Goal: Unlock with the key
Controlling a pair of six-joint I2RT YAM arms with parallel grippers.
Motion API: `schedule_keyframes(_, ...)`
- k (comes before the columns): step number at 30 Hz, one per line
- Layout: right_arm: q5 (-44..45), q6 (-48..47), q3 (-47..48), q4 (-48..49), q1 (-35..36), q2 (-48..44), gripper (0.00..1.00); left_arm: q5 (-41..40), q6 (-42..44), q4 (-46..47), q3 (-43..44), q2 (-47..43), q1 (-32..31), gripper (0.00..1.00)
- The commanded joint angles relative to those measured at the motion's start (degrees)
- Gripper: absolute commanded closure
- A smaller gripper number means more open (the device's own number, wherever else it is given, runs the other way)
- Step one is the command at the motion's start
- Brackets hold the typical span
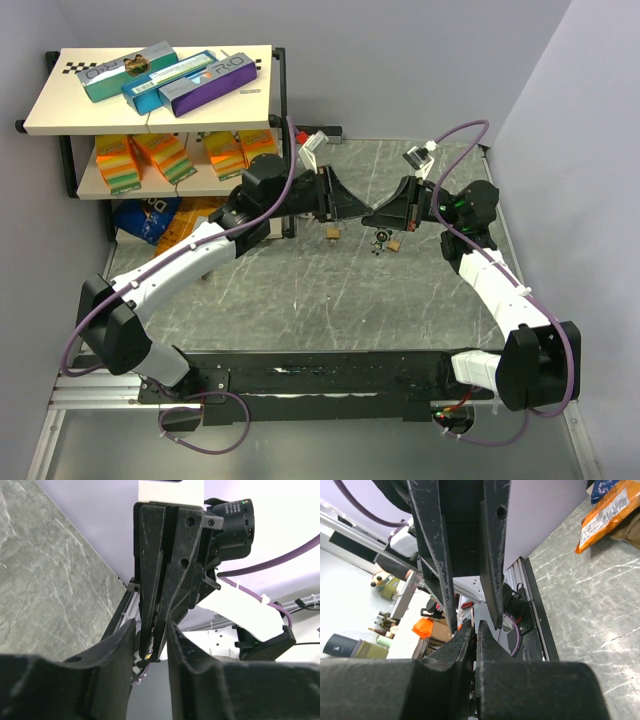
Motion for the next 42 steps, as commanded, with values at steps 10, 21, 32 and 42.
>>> schedule_keyframes(10,-0.8,1.7,-0.5,5.7,0.5,-0.3,1.0,-2.6,-2.1,6.3,-1.3,-0.9,-0.4,0.76)
schedule_keyframes(21,-0.2,4.3,-1.3,8.7,0.5,0.0,1.0,-1.7,-2.4,6.2,-0.9,0.1,-0.5,0.99)
schedule_keyframes(32,0.4,-2.9,-1.4,0.4,0.2,-2.1,0.52,-6.2,-2.0,3.1,-2.0,-2.0,-0.4,0.99)
schedule_keyframes(42,1.3,-3.3,-3.6,-1.0,-4.2,-5.4,0.43,-6.2,-2.3,3.3,-2.8,-2.4,-0.4,0.99)
